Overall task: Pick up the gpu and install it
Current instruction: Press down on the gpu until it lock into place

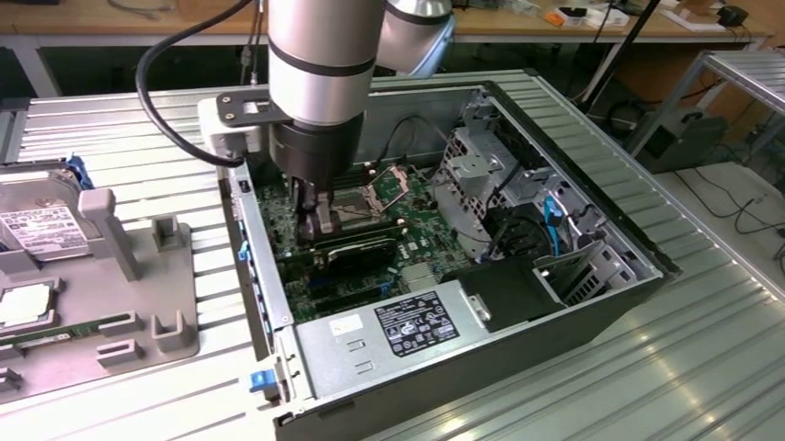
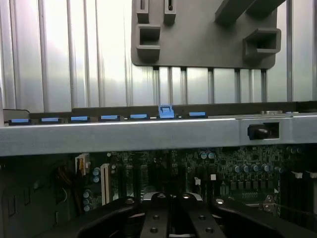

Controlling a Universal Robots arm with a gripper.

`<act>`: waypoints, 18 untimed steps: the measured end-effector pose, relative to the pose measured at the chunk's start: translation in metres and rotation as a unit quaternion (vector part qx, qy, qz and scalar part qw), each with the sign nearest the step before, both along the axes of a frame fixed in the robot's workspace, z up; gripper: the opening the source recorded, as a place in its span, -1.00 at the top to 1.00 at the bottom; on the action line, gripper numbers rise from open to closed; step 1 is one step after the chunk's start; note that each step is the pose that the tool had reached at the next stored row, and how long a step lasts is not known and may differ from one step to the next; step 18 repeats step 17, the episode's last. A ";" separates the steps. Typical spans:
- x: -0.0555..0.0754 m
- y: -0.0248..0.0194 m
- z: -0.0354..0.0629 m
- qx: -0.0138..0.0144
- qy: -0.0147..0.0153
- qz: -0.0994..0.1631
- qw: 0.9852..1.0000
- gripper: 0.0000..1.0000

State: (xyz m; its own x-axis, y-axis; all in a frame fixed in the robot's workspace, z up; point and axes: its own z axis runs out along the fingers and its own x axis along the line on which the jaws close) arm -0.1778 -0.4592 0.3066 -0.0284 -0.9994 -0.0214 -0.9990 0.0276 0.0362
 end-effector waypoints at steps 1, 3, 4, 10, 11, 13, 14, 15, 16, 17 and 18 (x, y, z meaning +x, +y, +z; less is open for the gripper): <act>0.006 0.0000 0.0001 0.001 0.000 0.000 1.000 0.79; 0.012 0.0000 0.0000 0.001 0.000 0.000 1.000 0.79; 0.019 0.0000 0.0000 0.001 0.000 0.000 1.000 0.79; 0.031 0.0000 0.0000 0.002 0.000 0.000 1.000 0.79; 0.031 0.0000 0.0000 0.002 0.000 0.000 1.000 0.79; 0.031 0.0000 0.0000 0.002 0.000 0.000 1.000 0.79; 0.031 0.0000 0.0000 0.002 0.000 0.000 1.000 0.79; 0.031 0.0000 0.0000 0.002 0.000 0.000 1.000 0.79; 0.031 0.0000 0.0000 0.002 0.000 0.000 1.000 0.79; 0.031 0.0000 0.0000 0.002 0.000 0.000 1.000 0.79; 0.031 0.0000 0.0000 0.002 0.000 0.000 1.000 0.79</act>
